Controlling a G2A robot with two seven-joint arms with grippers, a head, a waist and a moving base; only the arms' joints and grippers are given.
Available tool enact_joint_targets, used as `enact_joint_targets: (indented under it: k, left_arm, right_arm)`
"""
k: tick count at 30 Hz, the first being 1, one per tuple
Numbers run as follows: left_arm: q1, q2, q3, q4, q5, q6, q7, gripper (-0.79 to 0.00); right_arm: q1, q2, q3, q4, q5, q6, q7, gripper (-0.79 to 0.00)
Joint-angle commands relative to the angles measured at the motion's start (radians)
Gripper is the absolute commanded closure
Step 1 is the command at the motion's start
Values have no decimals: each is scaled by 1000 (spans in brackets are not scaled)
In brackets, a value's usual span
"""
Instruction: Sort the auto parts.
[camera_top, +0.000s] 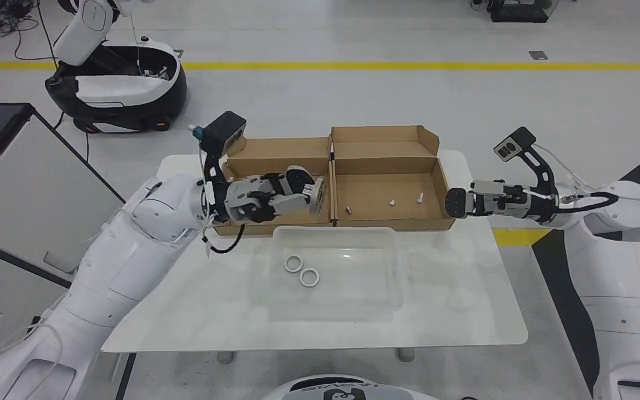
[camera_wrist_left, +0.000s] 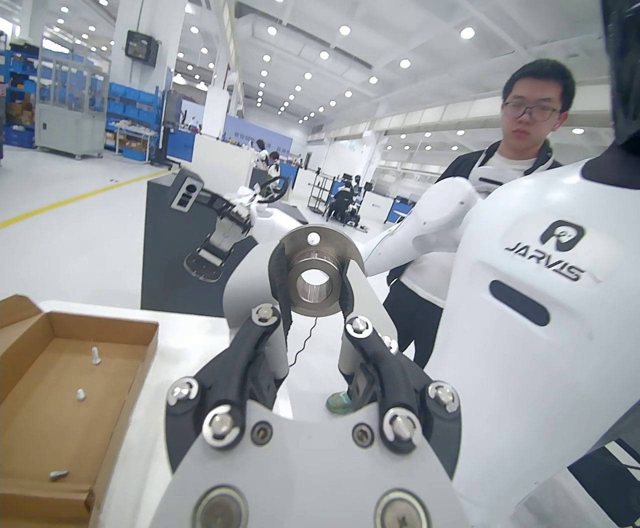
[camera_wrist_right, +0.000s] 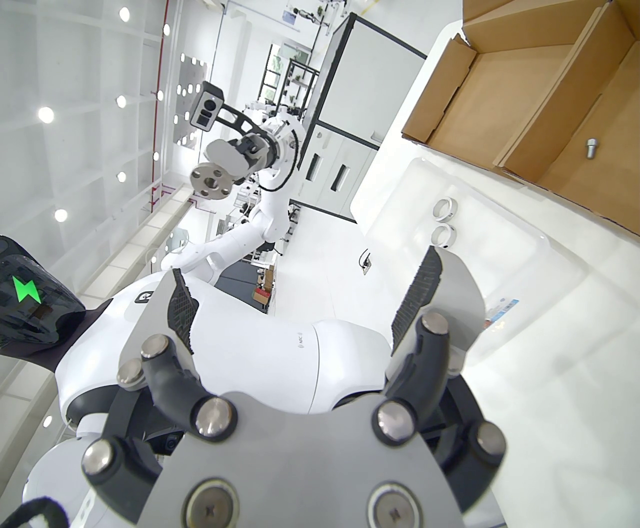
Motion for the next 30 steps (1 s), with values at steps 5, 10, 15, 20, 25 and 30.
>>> enact_joint_targets:
  k: [5, 10, 15, 20, 25, 30]
  left_arm:
    - [72, -48, -113, -68, -120, 0, -91, 0]
    - [133, -98, -188, -118, -168, 0, -91, 0]
    - [133, -98, -188, -118, -168, 0, -91, 0]
    - [133, -98, -188, -118, -168, 0, -91, 0]
    - [133, -98, -188, -118, -168, 0, -91, 0]
    - [133, -98, -188, -118, -168, 0, -91, 0]
  right_arm:
    - [0, 0, 0, 0, 0, 0, 0, -785]
    - [0, 0, 0, 0, 0, 0, 0, -785]
    - [0, 0, 0, 0, 0, 0, 0, -785]
    - [0, 0, 0, 0, 0, 0, 0, -785]
    - [0, 0, 0, 0, 0, 0, 0, -785]
    - [0, 0, 0, 0, 0, 0, 0, -785]
